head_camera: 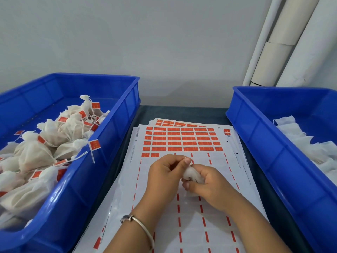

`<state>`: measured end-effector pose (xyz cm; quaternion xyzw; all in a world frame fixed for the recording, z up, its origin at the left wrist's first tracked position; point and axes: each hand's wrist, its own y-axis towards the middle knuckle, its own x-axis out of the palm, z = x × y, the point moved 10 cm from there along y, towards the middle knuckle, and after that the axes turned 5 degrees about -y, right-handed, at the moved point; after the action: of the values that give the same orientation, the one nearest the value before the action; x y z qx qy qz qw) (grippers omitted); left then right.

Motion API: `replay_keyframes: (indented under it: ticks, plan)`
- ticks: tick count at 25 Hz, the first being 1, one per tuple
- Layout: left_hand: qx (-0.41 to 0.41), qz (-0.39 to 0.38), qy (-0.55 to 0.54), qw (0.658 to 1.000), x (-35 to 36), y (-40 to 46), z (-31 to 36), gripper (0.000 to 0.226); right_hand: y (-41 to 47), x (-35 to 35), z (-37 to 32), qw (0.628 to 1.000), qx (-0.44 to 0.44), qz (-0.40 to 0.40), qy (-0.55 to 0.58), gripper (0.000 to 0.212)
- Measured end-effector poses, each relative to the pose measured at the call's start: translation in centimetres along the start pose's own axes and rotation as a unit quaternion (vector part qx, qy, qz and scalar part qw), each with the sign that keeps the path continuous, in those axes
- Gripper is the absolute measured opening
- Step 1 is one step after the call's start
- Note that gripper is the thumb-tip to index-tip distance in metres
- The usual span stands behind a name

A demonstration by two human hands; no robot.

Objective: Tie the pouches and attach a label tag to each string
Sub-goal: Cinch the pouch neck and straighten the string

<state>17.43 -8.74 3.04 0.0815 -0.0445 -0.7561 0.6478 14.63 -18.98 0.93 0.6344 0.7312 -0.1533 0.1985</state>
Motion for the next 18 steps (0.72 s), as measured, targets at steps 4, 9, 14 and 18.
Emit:
replay_keyframes:
  ticks: [4,9,14,18]
  plan:
    - [-0.029,0.017,0.009,0.999,-0.1,0.1,-0.9,0.016,0.1,0.1,-0.2,1.000,-0.005,0.022,-0.013,0.019]
    - [-0.049,0.019,0.021,0.998,0.2,0.2,-1.5,0.019,-0.1,-2.3,0.3,0.990,0.002,0.137,-0.025,0.027]
    - [-0.060,0.026,0.027,0.998,-0.1,0.2,-1.8,0.019,-0.4,-2.0,-0.5,0.987,-0.034,0.150,-0.041,0.033]
    - [-0.076,0.010,0.024,0.997,0.1,0.3,-2.0,0.019,-0.8,-2.3,-1.3,0.983,-0.062,0.166,-0.051,0.038]
